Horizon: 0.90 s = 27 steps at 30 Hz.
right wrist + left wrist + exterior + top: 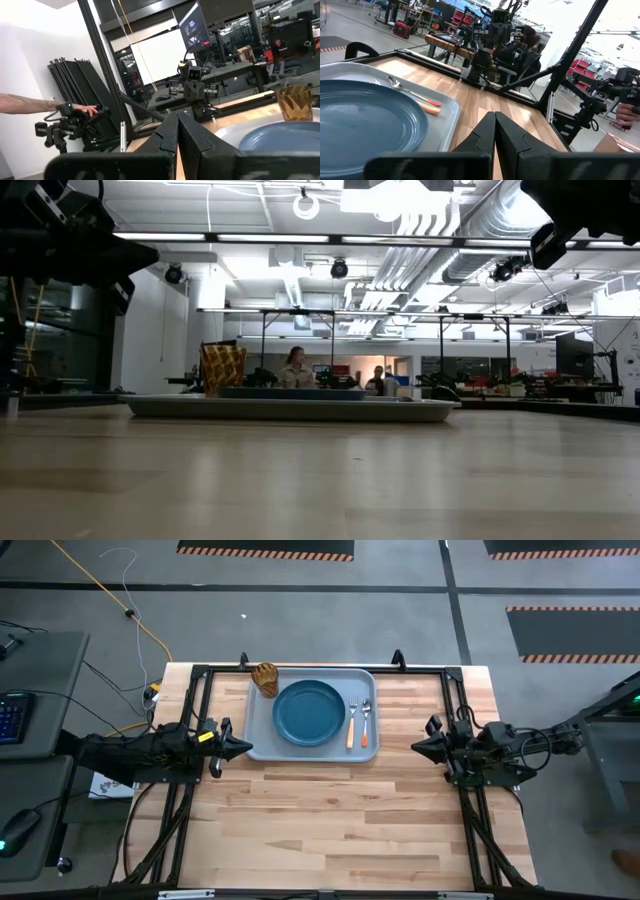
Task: Pick and place plate/cup/fork/spoon on tray
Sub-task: Return to Home Position
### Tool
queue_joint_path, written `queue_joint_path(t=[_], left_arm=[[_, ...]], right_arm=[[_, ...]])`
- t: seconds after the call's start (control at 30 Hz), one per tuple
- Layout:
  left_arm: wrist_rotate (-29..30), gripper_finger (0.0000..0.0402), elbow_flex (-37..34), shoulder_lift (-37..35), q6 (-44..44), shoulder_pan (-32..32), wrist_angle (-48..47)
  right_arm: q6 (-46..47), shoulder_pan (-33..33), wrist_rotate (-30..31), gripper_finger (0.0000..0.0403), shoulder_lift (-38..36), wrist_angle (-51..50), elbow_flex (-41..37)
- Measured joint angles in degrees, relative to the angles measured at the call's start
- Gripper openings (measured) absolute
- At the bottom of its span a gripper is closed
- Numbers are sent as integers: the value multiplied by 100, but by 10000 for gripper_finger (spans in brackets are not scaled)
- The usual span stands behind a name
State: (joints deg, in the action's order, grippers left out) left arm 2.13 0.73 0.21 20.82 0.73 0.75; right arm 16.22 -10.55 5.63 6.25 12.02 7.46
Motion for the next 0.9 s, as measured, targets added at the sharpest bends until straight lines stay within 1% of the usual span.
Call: queue_joint_path(t=[0.1,0.2,0.37,0.5,0.67,0.73,0.83,0.9], left_arm=[[0,0,0,0,0,0,0],[-1,0,0,0,0,0,0],[-2,0,0,0,0,0,-2],[-3,0,-2,2,0,0,0],[-11,0,-4,2,0,0,-2],[-9,0,-4,2,0,2,-1],[-9,0,-4,2,0,2,0],[-9,0,-4,2,0,2,-6]], right_arm=[[32,0,-2,0,-4,-83,0],[200,0,-2,0,-128,-393,0],[472,2,21,0,-629,-1080,-4],[350,4,143,0,-593,-1016,-4],[340,4,131,0,-620,-946,-33],[322,4,121,0,-622,-587,-182],[407,4,22,0,-620,290,-665],[546,5,14,0,-598,150,-684]])
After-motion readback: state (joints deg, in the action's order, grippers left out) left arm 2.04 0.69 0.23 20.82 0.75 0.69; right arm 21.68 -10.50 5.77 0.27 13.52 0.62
